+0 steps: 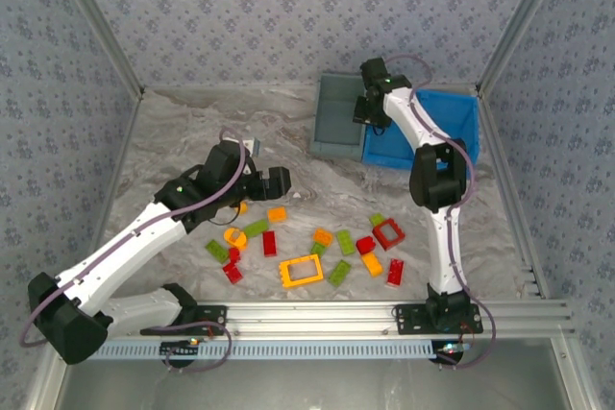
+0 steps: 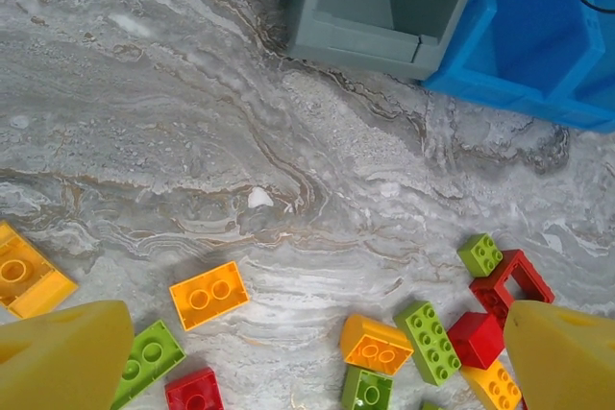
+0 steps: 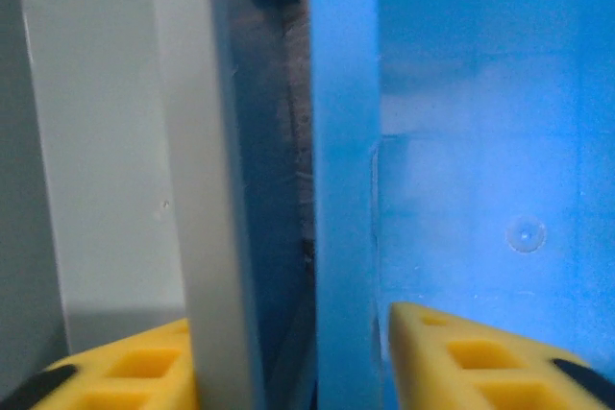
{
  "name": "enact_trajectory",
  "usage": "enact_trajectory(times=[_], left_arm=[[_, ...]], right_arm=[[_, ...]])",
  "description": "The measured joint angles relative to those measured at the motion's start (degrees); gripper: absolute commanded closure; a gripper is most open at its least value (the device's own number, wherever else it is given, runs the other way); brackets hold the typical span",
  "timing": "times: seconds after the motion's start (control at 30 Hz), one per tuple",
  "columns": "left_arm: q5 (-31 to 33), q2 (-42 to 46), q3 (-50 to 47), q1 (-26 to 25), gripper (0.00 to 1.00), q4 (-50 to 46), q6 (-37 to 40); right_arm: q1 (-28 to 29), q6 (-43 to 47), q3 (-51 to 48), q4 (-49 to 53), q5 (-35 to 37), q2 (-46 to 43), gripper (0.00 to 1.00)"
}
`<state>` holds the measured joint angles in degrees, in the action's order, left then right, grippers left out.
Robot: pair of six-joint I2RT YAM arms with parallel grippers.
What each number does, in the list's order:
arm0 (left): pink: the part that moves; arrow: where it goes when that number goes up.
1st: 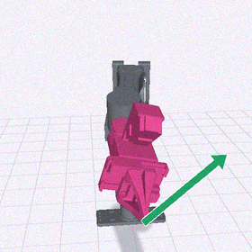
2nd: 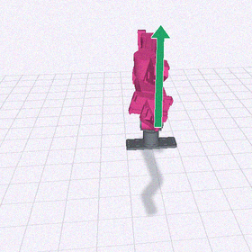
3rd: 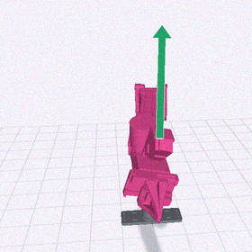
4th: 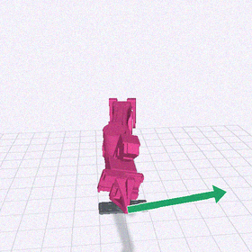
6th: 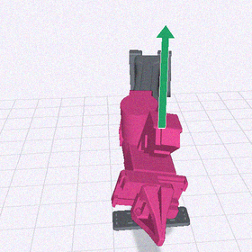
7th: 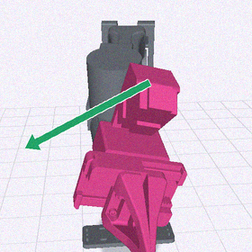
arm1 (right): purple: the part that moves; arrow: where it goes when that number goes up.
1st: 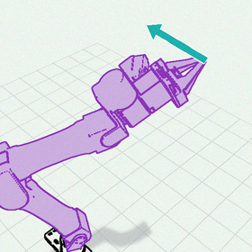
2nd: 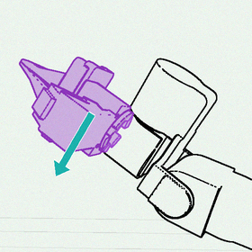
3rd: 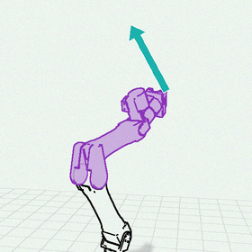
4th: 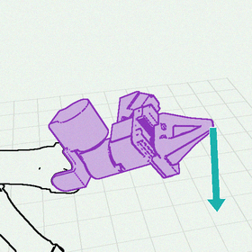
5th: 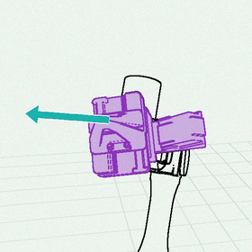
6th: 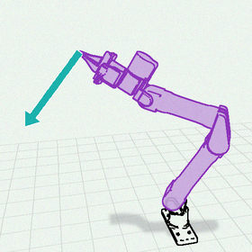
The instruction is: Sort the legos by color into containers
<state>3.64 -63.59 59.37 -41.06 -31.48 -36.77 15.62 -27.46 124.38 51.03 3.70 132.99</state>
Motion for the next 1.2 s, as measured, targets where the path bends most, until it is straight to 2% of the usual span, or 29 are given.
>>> enact_trajectory(times=[0.17, 0.27, 0.67, 0.83, 0.93, 1.2], left_arm=[[2.8, 0.33, -1.33, -0.22, 0.01, -0.07, -0.87], [5.27, 1.03, -2.49, -0.22, 0.01, -0.76, -1.57], [11.3, 4.2, -4.83, -0.22, 0.01, -4.7, -3.89], [12.24, 5.2, -5.09, -0.22, 0.01, -5.2, -4.5], [12.28, 5.33, -5.46, -0.22, 0.01, -6.32, -4.96], [12.31, 6.32, -6.29, -0.22, 0.01, -9.07, -6.32]], right_arm=[[1.36, 0.46, 0.39, 1.09, 1.88, 0.0, 0.79], [3.06, -0.24, 0.44, 1.25, 2.54, 0.0, 0.81], [17.14, -8.11, 1.03, 1.31, 3.8, 0.31, 0.84], [19.71, -11.04, 5.14, 1.84, 3.58, 2.84, 0.84], [19.78, -12.41, 8.04, 2.21, 3.41, 4.52, 0.82], [19.58, -13.6, 10.58, 3.26, 2.71, 5.88, 0.62]])
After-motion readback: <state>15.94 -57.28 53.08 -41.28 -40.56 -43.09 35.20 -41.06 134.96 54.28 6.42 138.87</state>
